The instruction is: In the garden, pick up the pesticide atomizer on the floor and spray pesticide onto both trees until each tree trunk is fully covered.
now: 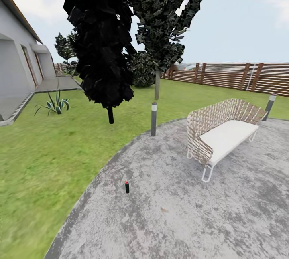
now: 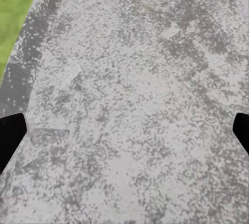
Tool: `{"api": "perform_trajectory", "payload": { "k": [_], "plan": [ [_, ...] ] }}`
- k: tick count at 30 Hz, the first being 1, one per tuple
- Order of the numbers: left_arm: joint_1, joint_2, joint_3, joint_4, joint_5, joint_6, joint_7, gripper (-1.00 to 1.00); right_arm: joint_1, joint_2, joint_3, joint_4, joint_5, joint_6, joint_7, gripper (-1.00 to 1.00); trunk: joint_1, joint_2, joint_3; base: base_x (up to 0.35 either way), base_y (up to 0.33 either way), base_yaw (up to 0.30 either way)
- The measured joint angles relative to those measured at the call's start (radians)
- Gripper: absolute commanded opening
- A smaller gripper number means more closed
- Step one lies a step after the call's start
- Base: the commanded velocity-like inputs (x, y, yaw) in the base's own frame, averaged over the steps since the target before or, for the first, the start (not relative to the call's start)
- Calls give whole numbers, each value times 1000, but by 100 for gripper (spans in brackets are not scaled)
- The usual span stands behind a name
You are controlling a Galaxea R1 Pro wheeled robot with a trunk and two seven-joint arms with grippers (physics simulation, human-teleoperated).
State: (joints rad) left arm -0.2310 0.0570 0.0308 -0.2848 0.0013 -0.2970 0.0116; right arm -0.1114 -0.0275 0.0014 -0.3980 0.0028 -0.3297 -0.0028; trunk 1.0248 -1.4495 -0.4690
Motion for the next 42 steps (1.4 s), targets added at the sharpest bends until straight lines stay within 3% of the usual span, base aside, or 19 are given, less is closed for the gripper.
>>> {"api": "perform_trajectory", "payload": {
  "k": [24,42],
  "plan": [
    [0,0,0,0,0,0,0,100,0,0,0,0,0,0,0,100,0,0,0,150,300,-274],
    [0,0,0,0,0,0,0,100,0,0,0,0,0,0,0,100,0,0,0,101,308,-22]
  ]
}}
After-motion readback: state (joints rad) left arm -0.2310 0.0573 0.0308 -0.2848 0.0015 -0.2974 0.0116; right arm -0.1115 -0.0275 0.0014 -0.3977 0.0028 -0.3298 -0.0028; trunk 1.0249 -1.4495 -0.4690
